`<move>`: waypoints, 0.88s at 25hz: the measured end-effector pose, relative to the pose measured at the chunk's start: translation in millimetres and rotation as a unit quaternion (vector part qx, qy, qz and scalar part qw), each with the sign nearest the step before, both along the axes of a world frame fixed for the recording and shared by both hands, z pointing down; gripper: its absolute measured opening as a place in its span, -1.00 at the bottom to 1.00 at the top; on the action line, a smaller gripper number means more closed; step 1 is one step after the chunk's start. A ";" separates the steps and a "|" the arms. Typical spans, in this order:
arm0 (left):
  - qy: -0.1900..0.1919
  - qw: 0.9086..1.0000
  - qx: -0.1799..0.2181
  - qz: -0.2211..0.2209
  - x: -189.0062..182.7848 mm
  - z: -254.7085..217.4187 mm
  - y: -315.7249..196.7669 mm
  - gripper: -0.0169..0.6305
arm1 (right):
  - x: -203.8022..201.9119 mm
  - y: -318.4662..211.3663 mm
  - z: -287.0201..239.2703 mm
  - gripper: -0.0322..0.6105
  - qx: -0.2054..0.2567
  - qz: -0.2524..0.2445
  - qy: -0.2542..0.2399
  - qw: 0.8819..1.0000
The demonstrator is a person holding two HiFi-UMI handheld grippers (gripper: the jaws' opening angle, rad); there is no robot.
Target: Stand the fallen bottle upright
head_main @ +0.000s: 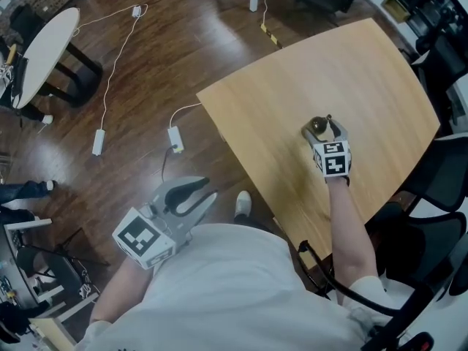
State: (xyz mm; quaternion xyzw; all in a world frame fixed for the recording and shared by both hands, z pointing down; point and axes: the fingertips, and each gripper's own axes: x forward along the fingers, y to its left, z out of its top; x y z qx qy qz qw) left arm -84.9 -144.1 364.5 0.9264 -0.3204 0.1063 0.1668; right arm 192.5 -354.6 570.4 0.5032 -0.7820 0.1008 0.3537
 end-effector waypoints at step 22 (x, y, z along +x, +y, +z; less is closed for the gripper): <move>0.021 0.994 0.016 0.103 -74.0 18.8 160.1 -0.64 | -100.4 329.4 -128.6 0.31 0.048 0.054 -0.123 0.990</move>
